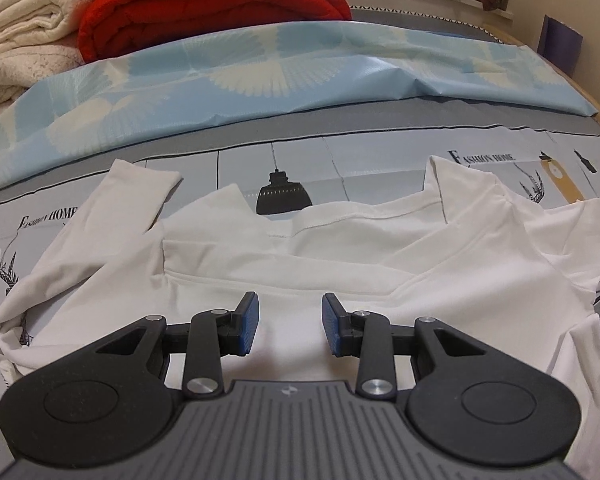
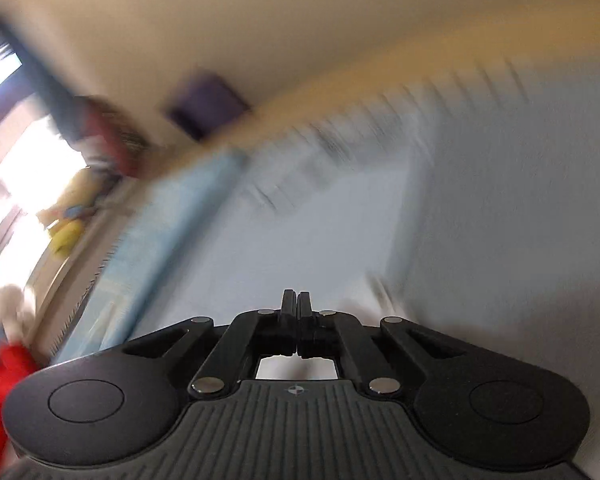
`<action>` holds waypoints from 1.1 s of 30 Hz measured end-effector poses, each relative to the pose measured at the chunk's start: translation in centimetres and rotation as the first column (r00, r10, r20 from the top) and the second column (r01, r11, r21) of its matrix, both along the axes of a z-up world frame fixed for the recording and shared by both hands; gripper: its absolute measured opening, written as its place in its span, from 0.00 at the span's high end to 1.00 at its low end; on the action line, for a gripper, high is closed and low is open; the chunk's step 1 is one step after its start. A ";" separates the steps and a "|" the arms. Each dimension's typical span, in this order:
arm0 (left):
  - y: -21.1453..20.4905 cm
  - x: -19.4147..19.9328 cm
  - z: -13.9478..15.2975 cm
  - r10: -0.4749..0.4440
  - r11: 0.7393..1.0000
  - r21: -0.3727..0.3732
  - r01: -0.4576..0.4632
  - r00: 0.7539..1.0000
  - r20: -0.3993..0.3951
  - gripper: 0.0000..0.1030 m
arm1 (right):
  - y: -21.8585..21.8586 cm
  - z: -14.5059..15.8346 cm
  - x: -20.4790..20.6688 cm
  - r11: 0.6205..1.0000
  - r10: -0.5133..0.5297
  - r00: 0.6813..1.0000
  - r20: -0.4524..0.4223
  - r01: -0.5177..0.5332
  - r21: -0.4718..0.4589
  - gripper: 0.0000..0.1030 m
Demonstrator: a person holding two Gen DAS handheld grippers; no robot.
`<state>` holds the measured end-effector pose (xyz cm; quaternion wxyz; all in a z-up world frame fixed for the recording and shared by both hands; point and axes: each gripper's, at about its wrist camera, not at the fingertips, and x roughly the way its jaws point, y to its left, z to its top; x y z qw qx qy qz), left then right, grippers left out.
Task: Fold small clothes
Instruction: 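Grasp the sleeve cuff with the right gripper and lay it flat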
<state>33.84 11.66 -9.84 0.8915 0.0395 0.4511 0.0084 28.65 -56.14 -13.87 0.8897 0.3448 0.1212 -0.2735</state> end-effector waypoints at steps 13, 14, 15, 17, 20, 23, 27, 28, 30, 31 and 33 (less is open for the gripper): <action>-0.7 -0.4 0.1 -0.008 1.000 -0.003 0.008 1.000 -0.009 0.63 | -2.0 -2.6 -0.3 0.920 -0.017 0.999 0.030 0.004 0.392 0.49; -0.8 -0.4 0.0 -0.011 1.000 -0.002 0.011 1.000 -0.011 0.63 | -1.7 -2.9 -0.2 0.915 -0.011 1.000 0.018 0.003 0.403 0.49; -0.8 -0.3 -0.1 -0.014 1.000 -0.003 0.014 1.000 -0.012 0.63 | -1.7 -3.1 0.1 0.913 0.001 1.000 -0.007 0.002 0.407 0.49; -0.9 -0.2 -0.2 -0.017 1.000 -0.001 0.017 1.000 -0.013 0.63 | -1.2 -3.5 0.5 0.911 0.005 0.999 -0.050 0.017 0.413 0.50; -0.9 -0.2 -0.4 -0.018 1.000 -0.001 0.018 1.000 -0.015 0.63 | -0.9 -3.5 1.0 0.918 0.005 0.998 -0.062 0.020 0.396 0.68; -0.9 -0.2 -0.5 -0.022 1.000 0.001 0.022 1.000 -0.016 0.63 | -0.2 -3.2 1.0 0.929 0.056 0.998 -0.015 -0.046 0.367 0.97; -0.8 0.0 -0.6 -0.012 1.000 -0.002 0.012 1.000 -0.017 0.63 | 3.2 1.5 -0.3 0.997 0.077 0.990 0.122 -0.077 -0.011 0.98; -0.9 0.0 -0.5 -0.012 1.000 -0.004 0.012 1.000 -0.016 0.63 | 4.3 2.8 -0.7 0.988 0.106 0.983 0.153 -0.086 -0.129 0.98; -0.9 0.0 -0.5 -0.018 1.000 -0.006 0.018 1.000 -0.016 0.63 | 5.9 4.1 -0.9 0.959 0.124 0.982 0.139 -0.082 -0.273 0.98; -1.0 0.0 -0.5 -0.020 1.000 -0.007 0.020 1.000 -0.017 0.63 | 6.2 3.8 -0.9 0.956 0.103 0.989 0.110 -0.068 -0.285 0.98; -1.0 -0.1 -0.6 -0.022 1.000 -0.007 0.022 1.000 -0.017 0.63 | 5.3 1.9 0.0 0.979 0.010 0.998 -0.058 -0.022 -0.201 0.97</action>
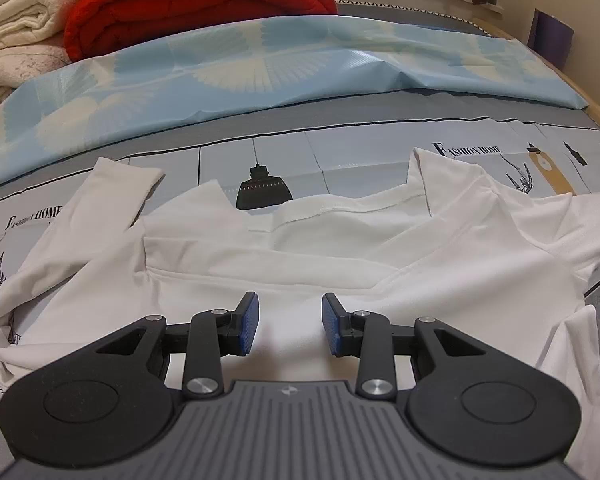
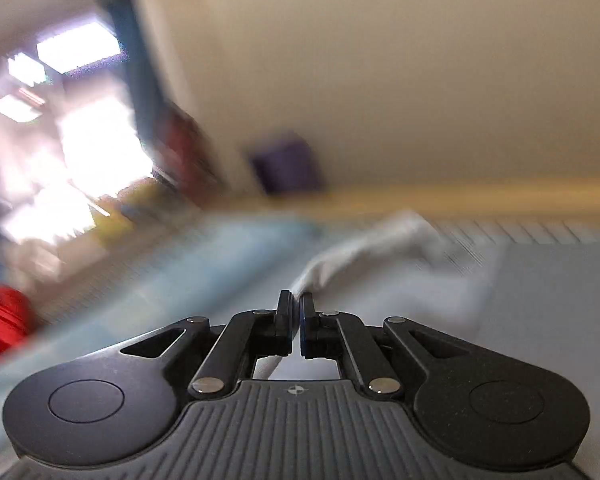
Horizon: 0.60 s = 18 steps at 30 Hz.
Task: Fold small clothes
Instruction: 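Grasp the sleeve cuff with the right gripper and lay it flat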
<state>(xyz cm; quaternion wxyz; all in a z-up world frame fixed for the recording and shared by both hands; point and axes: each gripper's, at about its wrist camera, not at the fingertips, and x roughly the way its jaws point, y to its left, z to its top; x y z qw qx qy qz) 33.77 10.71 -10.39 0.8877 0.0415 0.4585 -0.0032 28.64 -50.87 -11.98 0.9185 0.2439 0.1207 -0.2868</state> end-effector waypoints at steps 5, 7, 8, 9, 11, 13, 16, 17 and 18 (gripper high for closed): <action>0.1 -0.1 0.0 0.001 1.000 0.004 -0.001 1.000 -0.005 0.63 | -3.8 -5.1 -1.4 0.917 -0.171 0.969 -0.176 0.222 0.331 0.95; 0.0 -0.1 0.0 -0.003 1.000 0.004 0.003 1.000 -0.009 0.63 | -3.7 -4.1 -1.0 0.935 -0.150 0.980 -0.134 0.185 0.301 0.89; -0.1 -0.1 0.0 -0.007 1.000 0.004 0.007 1.000 -0.011 0.63 | -3.7 -4.1 -1.5 0.935 -0.131 0.986 -0.101 0.156 0.318 0.78; -0.2 -0.2 0.0 -0.011 1.000 0.006 0.011 1.000 -0.013 0.63 | -3.8 -4.3 -1.5 0.927 -0.113 0.990 -0.086 0.136 0.348 0.71; -0.2 -0.2 0.0 -0.009 1.000 0.010 0.009 1.000 -0.015 0.63 | -3.9 -4.9 -1.2 0.919 -0.075 0.992 -0.101 0.108 0.379 0.99; -0.2 -0.2 0.3 -0.003 1.000 0.001 0.003 1.000 -0.010 0.63 | -3.4 -4.7 -0.2 0.949 -0.103 0.977 -0.186 0.153 0.277 1.00; -0.1 -0.7 1.1 -0.012 1.000 -0.013 0.012 1.000 0.015 0.63 | -3.0 -3.0 -0.5 0.944 -0.232 0.935 -0.269 0.283 0.171 0.94; 0.0 -1.1 1.6 -0.019 1.000 -0.011 0.019 0.999 0.032 0.63 | -2.6 -2.4 -0.8 0.941 -0.273 0.918 -0.286 0.317 0.120 0.89; 0.1 -1.6 2.1 -0.024 1.000 -0.010 0.025 0.998 0.054 0.63 | -2.1 -1.2 -1.1 0.941 -0.295 0.914 -0.278 0.329 0.084 0.82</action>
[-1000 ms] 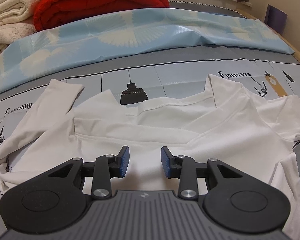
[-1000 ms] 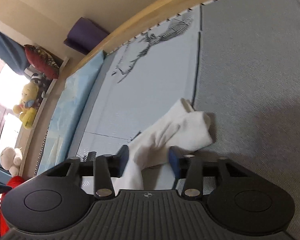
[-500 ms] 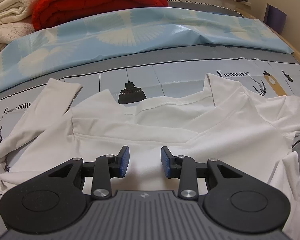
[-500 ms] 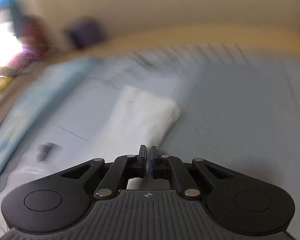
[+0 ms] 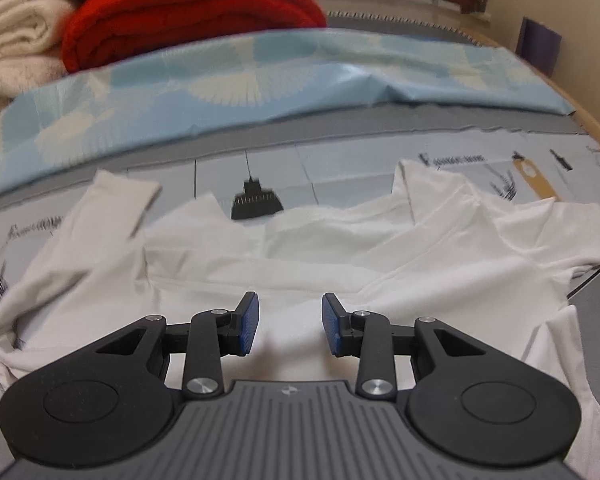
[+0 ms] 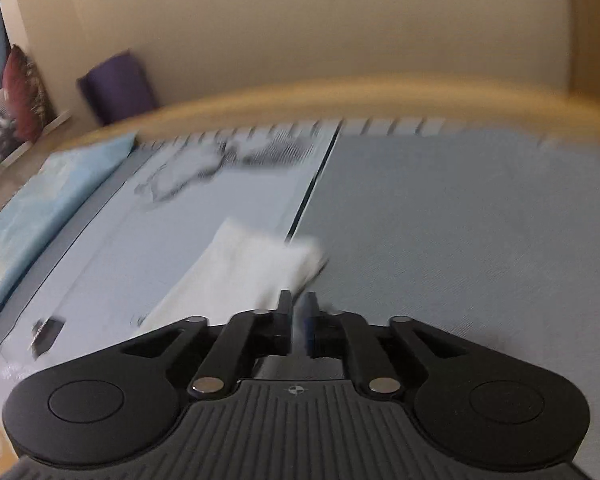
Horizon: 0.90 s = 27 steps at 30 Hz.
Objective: Fold small clothes
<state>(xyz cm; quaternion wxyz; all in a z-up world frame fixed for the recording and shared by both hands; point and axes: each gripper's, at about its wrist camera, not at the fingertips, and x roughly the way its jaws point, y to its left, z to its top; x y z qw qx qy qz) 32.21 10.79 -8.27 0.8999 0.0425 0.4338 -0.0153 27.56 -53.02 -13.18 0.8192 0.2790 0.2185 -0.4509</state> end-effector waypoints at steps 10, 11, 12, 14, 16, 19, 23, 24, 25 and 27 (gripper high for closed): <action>4.1 -10.5 9.5 0.044 0.994 -0.107 -0.023 0.980 0.196 0.49 | 10.9 14.5 -5.9 0.898 0.432 0.864 0.257 -0.438 -0.037 0.71; 4.5 -12.4 10.1 0.046 0.995 -0.096 -0.026 0.976 0.214 0.43 | 12.1 15.1 -6.9 0.871 0.480 0.837 0.263 -0.491 -0.026 0.69; 5.0 -14.2 10.6 0.048 0.996 -0.083 -0.030 0.972 0.229 0.36 | 13.5 15.6 -8.3 0.833 0.536 0.802 0.265 -0.554 -0.007 0.67; 5.9 -18.3 10.9 0.068 0.997 -0.057 -0.056 0.970 0.234 0.28 | 16.2 15.9 -11.7 0.753 0.629 0.735 0.253 -0.657 0.039 0.63; 6.8 -22.0 10.0 0.116 0.993 -0.045 -0.109 0.973 0.202 0.24 | 18.4 15.2 -14.6 0.674 0.708 0.675 0.206 -0.734 0.085 0.63; 8.2 -26.5 7.1 0.204 0.977 -0.092 -0.194 0.971 0.124 0.23 | 21.2 12.5 -18.5 0.594 0.791 0.604 0.092 -0.796 0.118 0.61; 10.7 -30.2 1.7 0.362 0.915 -0.161 -0.370 0.929 -0.077 0.27 | 23.1 6.6 -20.1 0.558 0.827 0.555 -0.090 -0.792 0.248 0.61; 11.5 -30.7 0.5 0.397 0.889 -0.192 -0.416 0.908 -0.130 0.30 | 22.9 5.6 -19.9 0.554 0.828 0.554 -0.084 -0.786 0.273 0.61; 12.2 -30.8 -0.4 0.405 0.873 -0.219 -0.435 0.898 -0.169 0.31 | 23.1 4.6 -19.9 0.545 0.832 0.548 -0.080 -0.785 0.293 0.61; 12.8 -31.4 -2.0 0.381 0.863 -0.258 -0.435 0.894 -0.234 0.34 | 23.9 2.3 -19.1 0.532 0.845 0.517 -0.140 -0.780 0.331 0.61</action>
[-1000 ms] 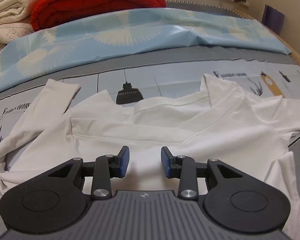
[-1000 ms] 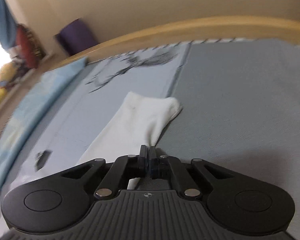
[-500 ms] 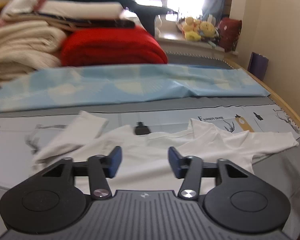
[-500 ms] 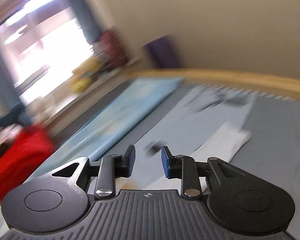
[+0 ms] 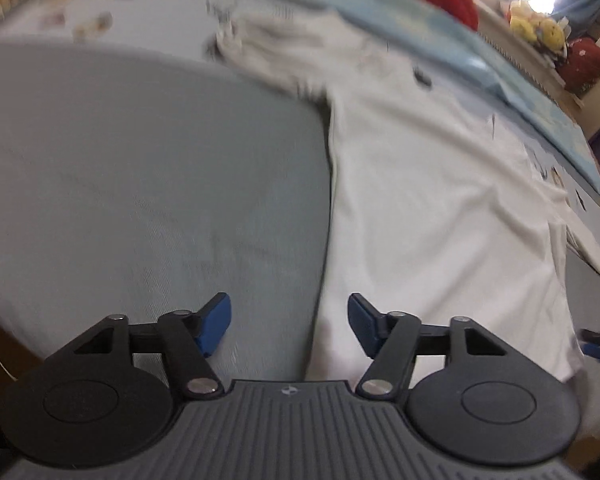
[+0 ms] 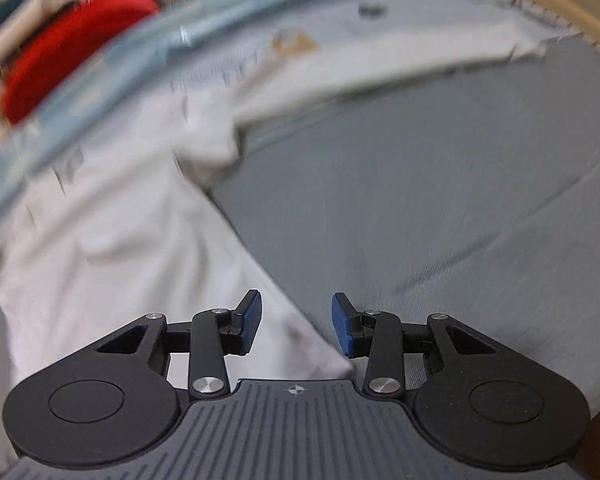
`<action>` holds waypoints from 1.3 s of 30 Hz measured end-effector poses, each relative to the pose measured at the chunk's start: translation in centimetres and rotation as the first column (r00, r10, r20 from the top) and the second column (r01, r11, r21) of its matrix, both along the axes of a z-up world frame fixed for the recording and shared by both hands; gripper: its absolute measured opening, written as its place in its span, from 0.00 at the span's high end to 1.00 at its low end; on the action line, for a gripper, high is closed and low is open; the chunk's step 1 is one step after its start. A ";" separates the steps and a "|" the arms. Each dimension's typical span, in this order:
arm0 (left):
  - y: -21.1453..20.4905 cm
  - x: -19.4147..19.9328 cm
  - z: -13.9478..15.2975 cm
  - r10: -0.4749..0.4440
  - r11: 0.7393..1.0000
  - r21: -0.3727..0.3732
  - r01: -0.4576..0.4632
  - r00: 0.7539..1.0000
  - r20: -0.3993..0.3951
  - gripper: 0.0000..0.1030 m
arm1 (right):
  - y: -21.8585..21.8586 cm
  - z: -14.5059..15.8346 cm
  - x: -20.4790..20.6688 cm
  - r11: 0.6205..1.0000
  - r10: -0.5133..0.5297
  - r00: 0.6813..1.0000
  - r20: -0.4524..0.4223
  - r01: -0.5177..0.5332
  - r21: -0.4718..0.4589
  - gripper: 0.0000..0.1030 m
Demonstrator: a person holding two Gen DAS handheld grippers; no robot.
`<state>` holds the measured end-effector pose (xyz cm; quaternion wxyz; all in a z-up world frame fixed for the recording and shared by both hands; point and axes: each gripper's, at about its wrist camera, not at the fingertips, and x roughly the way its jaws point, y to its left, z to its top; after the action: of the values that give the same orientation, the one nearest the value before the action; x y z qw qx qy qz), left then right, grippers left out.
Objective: Fold small clothes
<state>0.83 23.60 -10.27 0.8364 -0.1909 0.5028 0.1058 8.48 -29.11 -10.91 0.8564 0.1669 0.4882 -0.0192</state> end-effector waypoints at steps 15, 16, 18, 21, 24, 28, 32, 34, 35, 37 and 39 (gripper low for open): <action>0.1 -3.2 -0.6 -0.187 0.982 0.019 0.188 0.982 -0.040 0.97 | -0.5 0.5 -5.6 0.998 0.054 0.995 -0.083 -0.057 -0.040 0.95; 0.1 -3.4 -1.1 -0.198 0.979 0.026 0.201 0.976 -0.089 0.97 | -0.3 0.5 -6.4 0.996 0.068 0.993 -0.093 -0.073 -0.052 0.95; -0.2 -3.8 -2.1 -0.228 0.971 0.036 0.237 0.958 -0.172 0.97 | 0.2 -0.3 -7.1 0.991 0.107 0.988 -0.115 -0.116 -0.072 0.94; 0.0 -4.4 -1.9 -0.218 0.973 0.039 0.228 0.959 -0.183 0.97 | 0.8 -0.9 -7.6 0.983 0.158 0.977 -0.142 -0.168 -0.066 0.94; 0.0 -4.5 -1.5 -0.213 0.974 0.044 0.224 0.962 -0.171 0.95 | 0.6 -0.6 -7.7 0.982 0.156 0.977 -0.142 -0.169 -0.084 0.94; 0.3 -5.1 -0.3 -0.207 0.977 0.032 0.211 0.973 -0.106 0.80 | 0.9 0.1 -7.2 0.981 0.128 0.986 -0.111 -0.142 -0.131 0.88; -0.9 -4.5 -1.7 -0.260 0.960 0.049 0.276 0.943 -0.208 0.80 | 1.7 -0.8 -7.2 0.972 0.174 0.972 -0.159 -0.195 -0.133 0.85; -1.4 -4.5 -2.3 -0.268 0.952 0.082 0.295 0.932 -0.245 0.80 | 1.9 -1.7 -7.3 0.961 0.188 0.964 -0.190 -0.220 -0.166 0.86; -1.5 -4.4 -1.9 -0.269 0.952 0.085 0.295 0.935 -0.230 0.80 | 2.0 -1.4 -7.3 0.961 0.186 0.966 -0.178 -0.217 -0.173 0.88; -1.5 -4.4 -0.6 -0.275 0.952 0.092 0.292 0.948 -0.162 0.80 | 1.6 -0.6 -7.5 0.969 0.162 0.978 -0.131 -0.183 -0.169 0.88; -1.5 -4.2 -0.6 -0.272 0.953 0.088 0.289 0.948 -0.166 0.80 | 1.2 -0.6 -7.4 0.970 0.143 0.980 -0.138 -0.166 -0.177 0.87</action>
<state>-3.39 22.09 -10.92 0.8114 -0.0619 0.5805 0.0278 1.04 -27.91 -11.54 0.8351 0.0452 0.5481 -0.0088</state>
